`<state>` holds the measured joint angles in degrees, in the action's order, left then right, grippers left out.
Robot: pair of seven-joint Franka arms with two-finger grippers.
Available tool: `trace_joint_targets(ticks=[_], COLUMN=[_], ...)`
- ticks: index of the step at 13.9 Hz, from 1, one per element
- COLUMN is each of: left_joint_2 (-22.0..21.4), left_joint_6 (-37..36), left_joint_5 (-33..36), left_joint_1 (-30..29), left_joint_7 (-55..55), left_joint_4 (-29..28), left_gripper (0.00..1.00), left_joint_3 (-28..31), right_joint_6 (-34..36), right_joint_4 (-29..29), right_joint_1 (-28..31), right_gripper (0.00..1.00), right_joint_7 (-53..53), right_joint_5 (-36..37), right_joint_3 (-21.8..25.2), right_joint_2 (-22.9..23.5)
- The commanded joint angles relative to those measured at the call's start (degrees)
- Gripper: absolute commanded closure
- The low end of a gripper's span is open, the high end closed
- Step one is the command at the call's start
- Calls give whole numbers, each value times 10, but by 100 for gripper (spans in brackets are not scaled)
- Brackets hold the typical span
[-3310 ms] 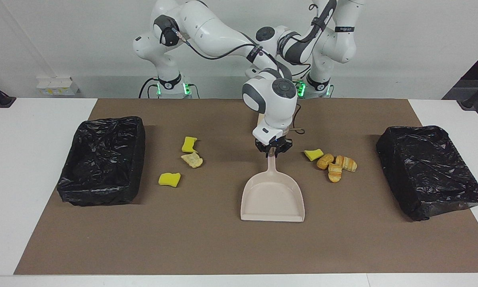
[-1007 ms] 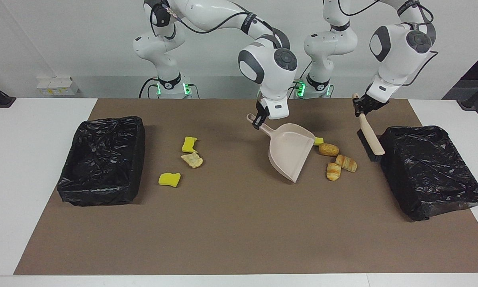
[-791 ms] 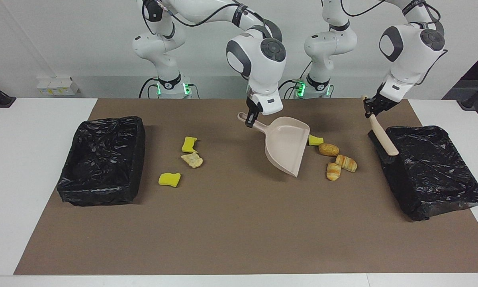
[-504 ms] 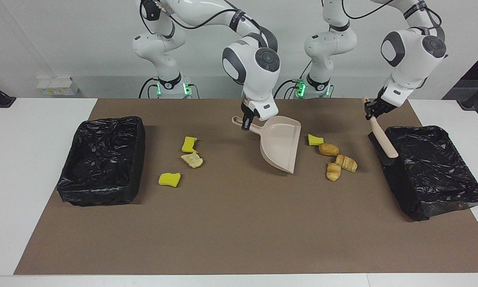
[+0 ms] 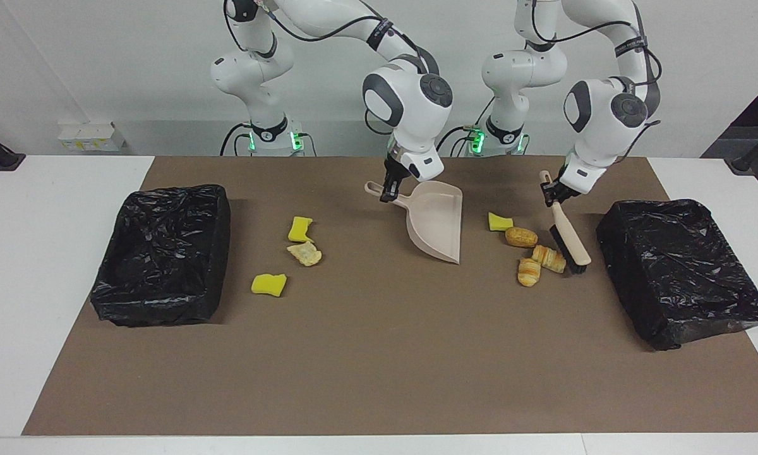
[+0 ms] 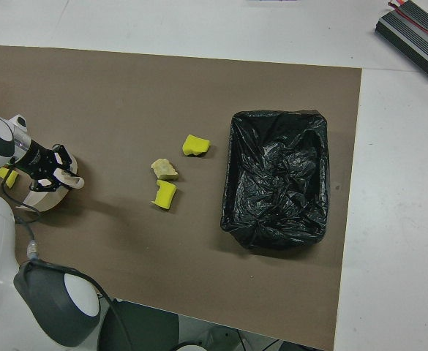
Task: Sweep and dump trash in bin
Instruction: 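Lower the dustpan beside the bread while the left gripper grasps the brush, then sweep bread and sponge into the dustpan with the left gripper's brush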
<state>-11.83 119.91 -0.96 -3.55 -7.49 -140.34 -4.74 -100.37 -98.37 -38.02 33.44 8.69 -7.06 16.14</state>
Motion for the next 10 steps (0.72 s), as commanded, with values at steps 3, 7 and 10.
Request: trace_joint_targets(ticks=[3,7,10], left_joint_2=[1,16,27], left_joint_6=[25,23,30], left_joint_5=[3,-1,-53], left_joint_1=[35,156,275], left_joint_7=[-17,-118,-208], left_joint_4=[-27,-26,-17], left_gripper=[100,100,100], left_joint_3=[5,5,5], right_joint_6=[-56,-66,-68], right_joint_4=[-24,-23,-22], right_joint_1=[-5,-5,-6], right_gripper=[100,100,100], right_joint_7=[-63,-68,-76], right_joint_5=[40,50,49], right_joint_3=[-3,-3,-4], right_joint_2=[0,3,3])
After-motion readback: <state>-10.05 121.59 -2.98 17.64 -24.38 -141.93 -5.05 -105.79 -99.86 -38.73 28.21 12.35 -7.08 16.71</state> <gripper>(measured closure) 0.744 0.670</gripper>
